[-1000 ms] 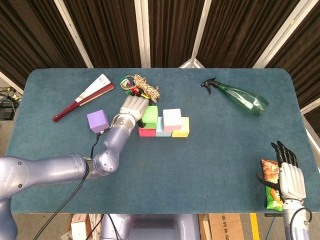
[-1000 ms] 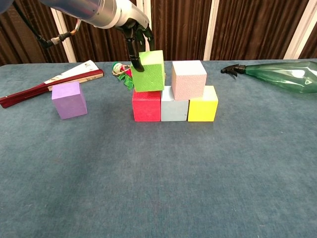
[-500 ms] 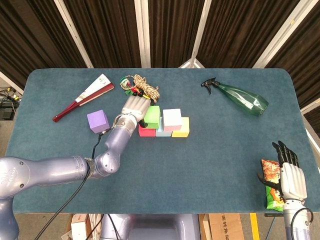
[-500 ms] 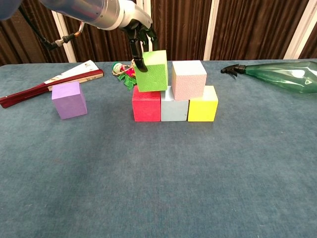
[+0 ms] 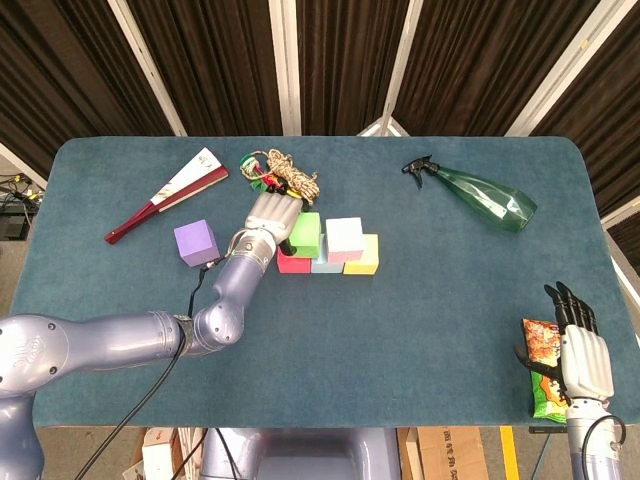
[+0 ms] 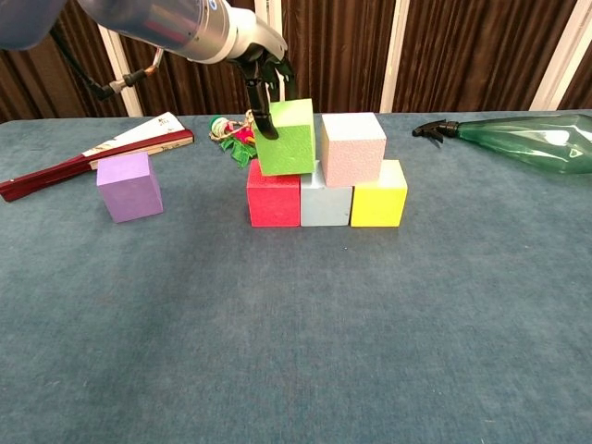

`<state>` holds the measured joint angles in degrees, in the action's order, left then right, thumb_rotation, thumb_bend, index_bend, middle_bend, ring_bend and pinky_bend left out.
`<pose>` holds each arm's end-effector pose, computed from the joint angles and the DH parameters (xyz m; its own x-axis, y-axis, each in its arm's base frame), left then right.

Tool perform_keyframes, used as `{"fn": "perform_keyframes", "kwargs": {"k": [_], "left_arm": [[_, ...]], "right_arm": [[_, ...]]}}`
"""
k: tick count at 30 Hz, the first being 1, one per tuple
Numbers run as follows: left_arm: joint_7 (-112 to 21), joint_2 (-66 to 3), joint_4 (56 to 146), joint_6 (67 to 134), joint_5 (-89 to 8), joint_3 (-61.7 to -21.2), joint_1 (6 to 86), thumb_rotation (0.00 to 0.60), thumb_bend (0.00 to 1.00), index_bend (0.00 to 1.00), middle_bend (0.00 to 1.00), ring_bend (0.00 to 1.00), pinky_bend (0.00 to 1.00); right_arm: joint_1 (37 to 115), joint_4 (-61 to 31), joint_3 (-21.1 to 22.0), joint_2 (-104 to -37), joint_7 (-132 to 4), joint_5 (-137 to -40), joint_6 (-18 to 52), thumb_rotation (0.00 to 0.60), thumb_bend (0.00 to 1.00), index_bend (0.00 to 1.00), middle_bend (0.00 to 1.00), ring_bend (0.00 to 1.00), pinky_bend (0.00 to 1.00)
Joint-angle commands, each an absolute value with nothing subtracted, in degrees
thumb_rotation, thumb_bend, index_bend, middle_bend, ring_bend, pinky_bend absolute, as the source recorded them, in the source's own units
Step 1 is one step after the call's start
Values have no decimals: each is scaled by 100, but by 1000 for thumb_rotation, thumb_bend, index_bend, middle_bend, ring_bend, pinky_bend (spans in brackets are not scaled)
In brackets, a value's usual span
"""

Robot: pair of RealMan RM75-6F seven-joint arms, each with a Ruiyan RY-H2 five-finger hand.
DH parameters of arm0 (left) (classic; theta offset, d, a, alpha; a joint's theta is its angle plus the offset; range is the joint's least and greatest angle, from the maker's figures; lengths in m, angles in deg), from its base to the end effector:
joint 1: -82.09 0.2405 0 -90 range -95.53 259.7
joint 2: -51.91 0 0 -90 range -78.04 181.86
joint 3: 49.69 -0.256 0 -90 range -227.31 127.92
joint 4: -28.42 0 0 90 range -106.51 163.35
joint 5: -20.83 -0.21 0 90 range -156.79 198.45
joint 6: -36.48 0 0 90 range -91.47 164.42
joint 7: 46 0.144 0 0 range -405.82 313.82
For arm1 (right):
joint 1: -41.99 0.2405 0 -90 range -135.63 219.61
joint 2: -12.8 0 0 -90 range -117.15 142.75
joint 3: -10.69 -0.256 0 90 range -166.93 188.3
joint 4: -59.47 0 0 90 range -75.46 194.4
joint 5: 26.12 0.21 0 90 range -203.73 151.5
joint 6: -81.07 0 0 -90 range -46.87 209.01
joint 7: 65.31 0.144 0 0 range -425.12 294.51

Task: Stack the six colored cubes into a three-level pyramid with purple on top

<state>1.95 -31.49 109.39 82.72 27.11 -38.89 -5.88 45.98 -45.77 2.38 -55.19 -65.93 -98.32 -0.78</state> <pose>0.0276 0.4382 0.0026 0.5561 0.3976 0.7299 0.8311 -0.2641 -0.4894 -0.2871 -0.1885 0.1332 0.0874 0.0060 0.9962 -0.9764 0.1989 0.0845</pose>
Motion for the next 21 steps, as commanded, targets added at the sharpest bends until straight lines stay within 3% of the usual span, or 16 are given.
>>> {"fn": "perform_keyframes", "kwargs": {"k": [1,21], "left_arm": [[215,-3171,10928,8256,2706,-3880,-599,600,297,242,285,0,0],[363,-3383,10813,8332,2710,-3831,-654,600,296,241,285,0,0]], "right_arm": [[4599,-4581,234,-5515,-6581,-9827,-73,600,250,110,51,45,0],[4583,-4595,193,-5480,-6524,-9764,-86,600,250,110,51,45,0]]}}
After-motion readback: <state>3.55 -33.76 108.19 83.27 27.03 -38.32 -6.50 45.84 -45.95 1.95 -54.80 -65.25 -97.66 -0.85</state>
